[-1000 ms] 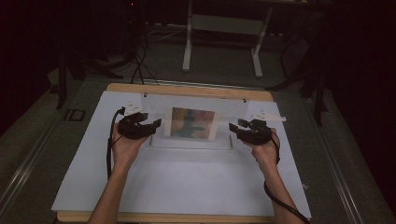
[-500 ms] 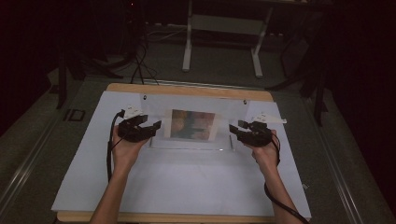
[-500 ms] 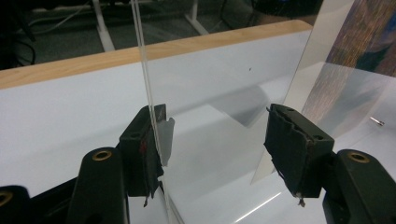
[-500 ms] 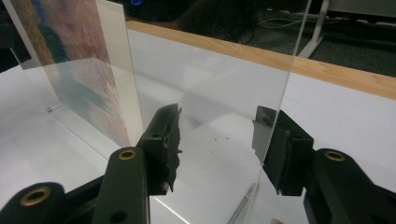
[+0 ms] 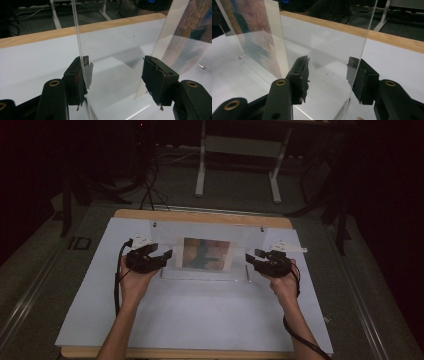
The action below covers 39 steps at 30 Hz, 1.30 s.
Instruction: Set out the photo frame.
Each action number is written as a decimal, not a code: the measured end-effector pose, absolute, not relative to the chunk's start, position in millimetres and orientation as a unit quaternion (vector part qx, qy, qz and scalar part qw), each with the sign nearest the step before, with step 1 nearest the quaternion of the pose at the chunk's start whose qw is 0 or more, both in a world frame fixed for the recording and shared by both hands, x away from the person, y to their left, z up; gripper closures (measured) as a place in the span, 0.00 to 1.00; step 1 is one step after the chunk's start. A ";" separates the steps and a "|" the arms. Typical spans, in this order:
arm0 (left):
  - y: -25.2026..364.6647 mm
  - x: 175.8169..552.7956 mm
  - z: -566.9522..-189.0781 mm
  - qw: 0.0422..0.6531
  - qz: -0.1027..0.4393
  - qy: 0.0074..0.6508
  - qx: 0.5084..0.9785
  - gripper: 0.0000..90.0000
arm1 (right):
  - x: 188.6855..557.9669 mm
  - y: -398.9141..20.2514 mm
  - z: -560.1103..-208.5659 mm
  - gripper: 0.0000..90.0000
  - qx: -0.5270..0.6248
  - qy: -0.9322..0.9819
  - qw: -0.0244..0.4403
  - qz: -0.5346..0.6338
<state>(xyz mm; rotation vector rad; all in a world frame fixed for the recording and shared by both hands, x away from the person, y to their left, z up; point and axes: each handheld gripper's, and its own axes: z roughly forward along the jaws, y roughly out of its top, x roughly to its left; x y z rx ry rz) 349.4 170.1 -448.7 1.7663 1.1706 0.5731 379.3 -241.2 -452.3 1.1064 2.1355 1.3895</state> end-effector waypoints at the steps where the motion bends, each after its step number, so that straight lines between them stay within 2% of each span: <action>1: 170.1 349.4 -448.7 0.456 0.232 0.475 0.716 0.43 | 379.3 -241.2 -452.3 0.57 0.392 0.756 0.181 0.492; 15: 170.2 347.7 -451.9 0.467 0.239 0.473 0.708 0.42 | 380.0 -239.9 -454.4 0.54 0.395 0.751 0.184 0.497; 22: 174.5 346.4 -453.7 0.485 0.226 0.472 0.701 0.35 | 379.7 -243.3 -457.0 0.50 0.396 0.752 0.185 0.493; 39: 199.5 327.9 -449.1 0.488 0.231 0.477 0.694 0.36 | 365.5 -252.2 -459.2 0.49 0.400 0.758 0.206 0.472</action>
